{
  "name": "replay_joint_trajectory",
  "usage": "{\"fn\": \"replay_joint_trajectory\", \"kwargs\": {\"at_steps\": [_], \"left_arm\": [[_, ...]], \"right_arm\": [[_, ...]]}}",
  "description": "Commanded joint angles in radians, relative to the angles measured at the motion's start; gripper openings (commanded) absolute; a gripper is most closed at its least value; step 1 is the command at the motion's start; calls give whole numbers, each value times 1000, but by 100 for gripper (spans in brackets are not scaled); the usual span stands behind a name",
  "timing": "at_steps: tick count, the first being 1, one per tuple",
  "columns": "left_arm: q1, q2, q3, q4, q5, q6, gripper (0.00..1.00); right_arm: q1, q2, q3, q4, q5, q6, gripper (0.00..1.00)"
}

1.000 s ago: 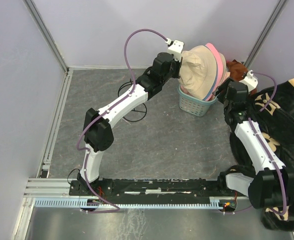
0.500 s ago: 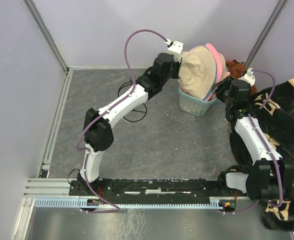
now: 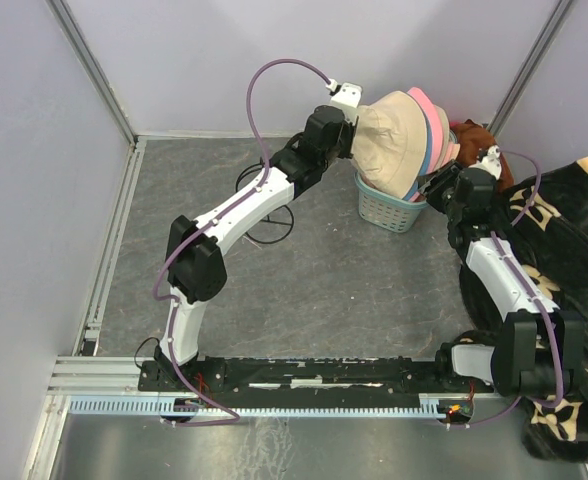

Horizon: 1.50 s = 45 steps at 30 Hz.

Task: Stack the hats
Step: Pick up the hat from the bin.

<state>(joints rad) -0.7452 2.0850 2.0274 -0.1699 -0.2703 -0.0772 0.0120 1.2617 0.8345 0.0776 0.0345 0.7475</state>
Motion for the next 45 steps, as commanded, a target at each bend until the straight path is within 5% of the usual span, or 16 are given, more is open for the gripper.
{"fn": "replay_joint_trajectory", "kwargs": {"at_steps": [1,16,25,41,45], "left_arm": [[21,-7,27,-4,-39,-16,3],[27,4,36,-18,-20,-20,3],[27,-10,38,-10,16,-41,3],[26,-61,77,-1,75,-77,3],[26,-48,77,-14,74,-74,3]], "right_arm": [[-9,10,-14,99,-25,22,55],[-21,76,-41,260,-108,105,49],[-28,84,-50,266,-110,113,2],[-41,74,-54,246,-114,123,1],[-43,52,-63,246,-116,124,25]]}}
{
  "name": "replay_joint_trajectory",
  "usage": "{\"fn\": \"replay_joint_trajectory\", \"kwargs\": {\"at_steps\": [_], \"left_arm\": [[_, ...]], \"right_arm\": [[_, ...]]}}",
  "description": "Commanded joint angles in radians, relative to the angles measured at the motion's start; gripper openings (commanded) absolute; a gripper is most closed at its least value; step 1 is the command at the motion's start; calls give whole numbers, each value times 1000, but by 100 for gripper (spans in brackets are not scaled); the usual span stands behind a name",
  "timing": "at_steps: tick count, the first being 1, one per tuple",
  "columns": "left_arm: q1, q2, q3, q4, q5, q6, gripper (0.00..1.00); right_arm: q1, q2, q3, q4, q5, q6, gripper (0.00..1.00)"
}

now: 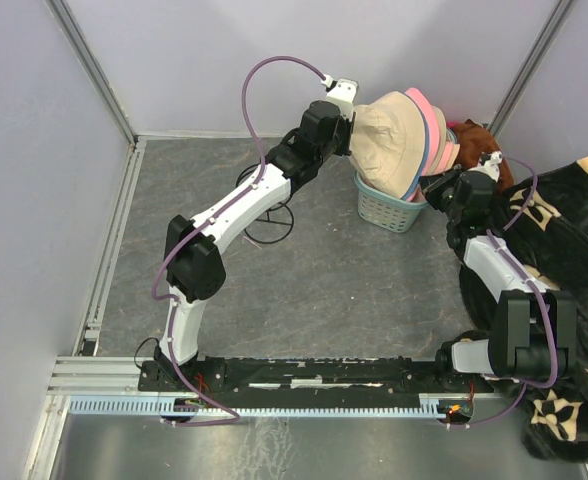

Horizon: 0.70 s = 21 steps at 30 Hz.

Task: Stack the hats
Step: Pick up the hat from the bin.

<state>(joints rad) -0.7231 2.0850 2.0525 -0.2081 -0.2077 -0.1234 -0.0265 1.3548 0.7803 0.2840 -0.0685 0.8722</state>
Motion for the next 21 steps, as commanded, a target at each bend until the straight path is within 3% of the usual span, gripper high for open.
{"fn": "replay_joint_trajectory", "kwargs": {"at_steps": [1,6,21], "left_arm": [[4,-45,50,22,8,-26,3],[4,-42,42,17,-3,-17,3],[5,-42,19,28,-9,2,3]], "right_arm": [[-6,-47,-13,42,-15,-1,30],[-7,-74,-36,48,-19,3,43],[-9,-104,-78,88,-57,23,44]]}}
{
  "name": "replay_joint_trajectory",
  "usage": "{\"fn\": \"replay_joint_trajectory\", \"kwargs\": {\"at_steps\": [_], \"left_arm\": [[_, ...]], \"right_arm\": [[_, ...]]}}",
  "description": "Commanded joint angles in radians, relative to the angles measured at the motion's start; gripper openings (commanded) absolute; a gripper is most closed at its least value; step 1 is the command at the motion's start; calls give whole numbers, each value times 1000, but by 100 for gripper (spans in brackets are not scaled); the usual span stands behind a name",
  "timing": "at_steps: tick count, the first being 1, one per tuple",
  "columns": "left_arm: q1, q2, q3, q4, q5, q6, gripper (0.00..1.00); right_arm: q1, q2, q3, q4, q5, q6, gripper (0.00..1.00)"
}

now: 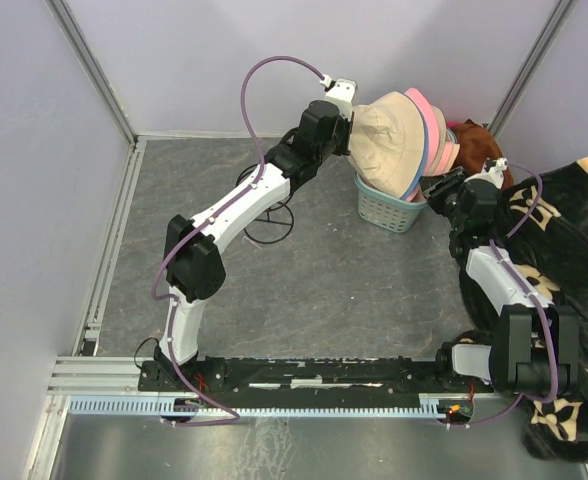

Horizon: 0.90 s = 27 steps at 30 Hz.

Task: Stack the hats
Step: Pick up the hat from the bin.

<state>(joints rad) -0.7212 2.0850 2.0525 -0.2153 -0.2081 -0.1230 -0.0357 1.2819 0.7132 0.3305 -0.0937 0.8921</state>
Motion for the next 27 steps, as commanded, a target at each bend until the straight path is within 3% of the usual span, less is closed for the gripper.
{"fn": "replay_joint_trajectory", "kwargs": {"at_steps": [1,21,27], "left_arm": [[3,-42,19,35,-8,1,3],[3,-43,-13,50,-10,4,3],[3,-44,-21,56,-8,2,3]], "right_arm": [[0,-29,-11,45,-34,5,44],[-1,-109,-74,35,-27,8,44],[-1,-105,-58,32,-41,5,51]]}}
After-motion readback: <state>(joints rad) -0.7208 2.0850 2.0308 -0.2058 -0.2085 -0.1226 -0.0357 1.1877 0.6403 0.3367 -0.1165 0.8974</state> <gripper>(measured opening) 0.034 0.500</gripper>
